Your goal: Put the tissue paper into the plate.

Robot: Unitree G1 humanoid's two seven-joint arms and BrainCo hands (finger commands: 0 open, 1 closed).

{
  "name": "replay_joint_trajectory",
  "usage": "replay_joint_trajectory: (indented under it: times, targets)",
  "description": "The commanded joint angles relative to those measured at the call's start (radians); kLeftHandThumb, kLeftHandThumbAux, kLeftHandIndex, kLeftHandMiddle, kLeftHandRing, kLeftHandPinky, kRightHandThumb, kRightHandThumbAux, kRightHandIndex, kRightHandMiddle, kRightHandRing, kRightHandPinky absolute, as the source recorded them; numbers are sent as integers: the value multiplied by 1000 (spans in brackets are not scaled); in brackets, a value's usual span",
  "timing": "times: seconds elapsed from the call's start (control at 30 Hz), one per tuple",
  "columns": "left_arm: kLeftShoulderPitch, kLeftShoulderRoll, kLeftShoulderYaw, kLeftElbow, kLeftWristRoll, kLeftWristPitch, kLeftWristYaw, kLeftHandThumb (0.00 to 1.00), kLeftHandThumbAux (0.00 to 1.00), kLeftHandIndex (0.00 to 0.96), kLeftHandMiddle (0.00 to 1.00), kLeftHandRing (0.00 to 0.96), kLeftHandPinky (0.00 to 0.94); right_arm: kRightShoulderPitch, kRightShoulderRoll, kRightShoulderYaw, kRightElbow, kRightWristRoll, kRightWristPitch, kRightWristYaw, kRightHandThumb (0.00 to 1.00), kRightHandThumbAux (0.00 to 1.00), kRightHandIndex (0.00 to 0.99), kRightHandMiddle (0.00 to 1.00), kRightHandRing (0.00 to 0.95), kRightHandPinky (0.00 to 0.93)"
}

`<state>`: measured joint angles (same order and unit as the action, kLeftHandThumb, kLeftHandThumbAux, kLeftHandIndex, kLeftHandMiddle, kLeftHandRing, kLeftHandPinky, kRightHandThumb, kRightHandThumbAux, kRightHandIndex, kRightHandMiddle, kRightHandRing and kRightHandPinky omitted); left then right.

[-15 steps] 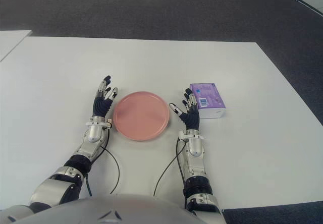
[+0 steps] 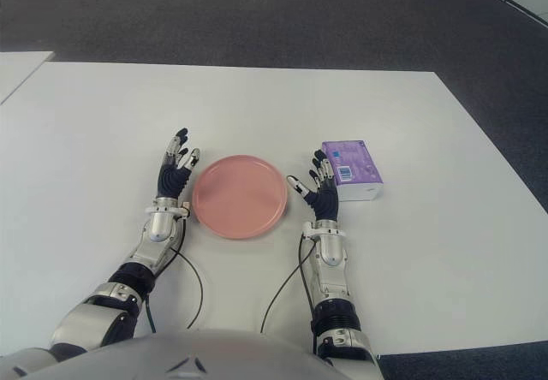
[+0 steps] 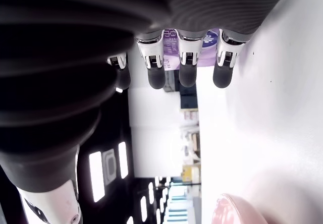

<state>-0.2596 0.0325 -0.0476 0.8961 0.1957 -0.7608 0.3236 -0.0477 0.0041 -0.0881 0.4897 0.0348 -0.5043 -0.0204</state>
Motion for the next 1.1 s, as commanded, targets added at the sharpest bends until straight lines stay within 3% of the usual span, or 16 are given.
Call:
replay_joint_trajectory:
  times: [0.03,0.33,0.43,0.53,0.7,1.1]
  targets:
    - [70,-3,-1,43,13,14,10,0,466,0,0,0,0,36,6,6,38,-14,63,-13,233,762,4,33,48,87]
    - [68,-6,-2,46,10,11,7,0,469,0,0,0,0,28,6,21,22,-34,107,-26,209,725,17,38,46,80]
    - [66,-8,-3,49,11,13,8,0,473,0,0,0,0,27,-12,23,-103,-25,185,-11,196,721,18,31,38,73]
    - [64,-10,-3,53,10,14,7,0,475,0,0,0,0,-5,-24,20,-125,-21,178,-4,189,722,14,25,35,77]
    - [59,-13,-4,62,12,12,10,0,476,0,0,0,0,-20,-34,21,-282,-27,268,-13,204,718,10,24,37,85]
    - [62,-23,-15,52,23,-5,25,0,464,0,0,0,0,-189,-74,-5,-239,-137,175,-142,222,670,26,54,66,103]
